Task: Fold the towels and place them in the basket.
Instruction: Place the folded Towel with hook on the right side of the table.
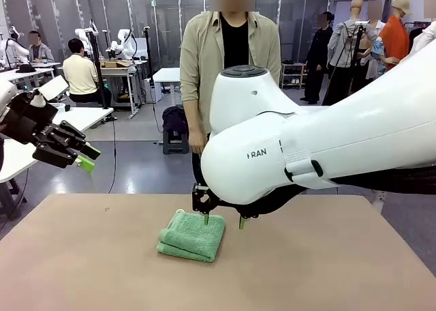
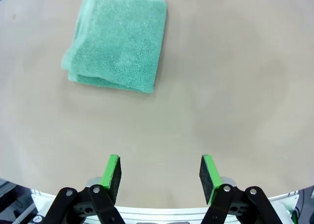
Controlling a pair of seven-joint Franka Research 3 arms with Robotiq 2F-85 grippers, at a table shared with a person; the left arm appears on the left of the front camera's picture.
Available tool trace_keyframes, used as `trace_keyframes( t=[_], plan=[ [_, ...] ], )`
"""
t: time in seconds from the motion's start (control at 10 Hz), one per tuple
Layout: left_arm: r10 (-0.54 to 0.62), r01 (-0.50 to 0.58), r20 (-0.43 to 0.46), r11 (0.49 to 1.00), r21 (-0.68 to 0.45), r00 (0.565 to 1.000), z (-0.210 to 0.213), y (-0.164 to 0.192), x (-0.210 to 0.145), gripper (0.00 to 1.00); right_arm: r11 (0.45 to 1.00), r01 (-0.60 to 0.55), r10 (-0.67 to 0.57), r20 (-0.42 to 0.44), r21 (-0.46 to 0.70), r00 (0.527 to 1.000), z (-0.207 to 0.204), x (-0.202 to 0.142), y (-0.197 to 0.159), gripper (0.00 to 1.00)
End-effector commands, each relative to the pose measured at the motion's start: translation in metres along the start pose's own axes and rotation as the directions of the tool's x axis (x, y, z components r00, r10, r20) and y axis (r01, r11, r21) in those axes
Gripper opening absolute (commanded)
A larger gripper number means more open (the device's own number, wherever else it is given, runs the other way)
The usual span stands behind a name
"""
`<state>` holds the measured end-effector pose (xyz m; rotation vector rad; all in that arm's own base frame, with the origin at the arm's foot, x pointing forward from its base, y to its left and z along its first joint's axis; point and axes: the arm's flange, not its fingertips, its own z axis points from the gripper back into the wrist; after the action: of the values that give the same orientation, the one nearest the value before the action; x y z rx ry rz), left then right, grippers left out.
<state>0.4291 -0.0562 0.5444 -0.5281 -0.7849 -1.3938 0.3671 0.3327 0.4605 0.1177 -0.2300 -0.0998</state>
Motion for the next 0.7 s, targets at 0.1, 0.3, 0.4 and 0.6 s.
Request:
trace_keyframes(
  t=[0.1,0.3,0.4,0.6],
  plan=[
    [-0.005,0.005,0.014,1.000,0.006,1.000,0.000,-0.001,0.001,0.56,0.994,0.021,-0.029,0.072,0.107,0.997,-0.031,0.001,-0.055,0.81],
    [-0.005,0.005,0.014,1.000,0.006,1.000,0.000,-0.001,0.001,0.56,0.980,0.062,-0.078,0.079,0.188,0.994,-0.065,0.020,-0.088,0.81],
    [-0.005,0.005,0.014,1.000,0.006,1.000,0.000,-0.001,0.001,0.56,0.974,0.031,-0.053,0.097,0.223,0.994,-0.080,0.030,-0.094,0.81],
    [-0.005,0.005,0.014,1.000,0.006,1.000,0.000,-0.001,0.001,0.56,0.958,-0.011,-0.025,0.124,0.286,0.992,-0.107,0.050,-0.087,0.81]
  ],
)
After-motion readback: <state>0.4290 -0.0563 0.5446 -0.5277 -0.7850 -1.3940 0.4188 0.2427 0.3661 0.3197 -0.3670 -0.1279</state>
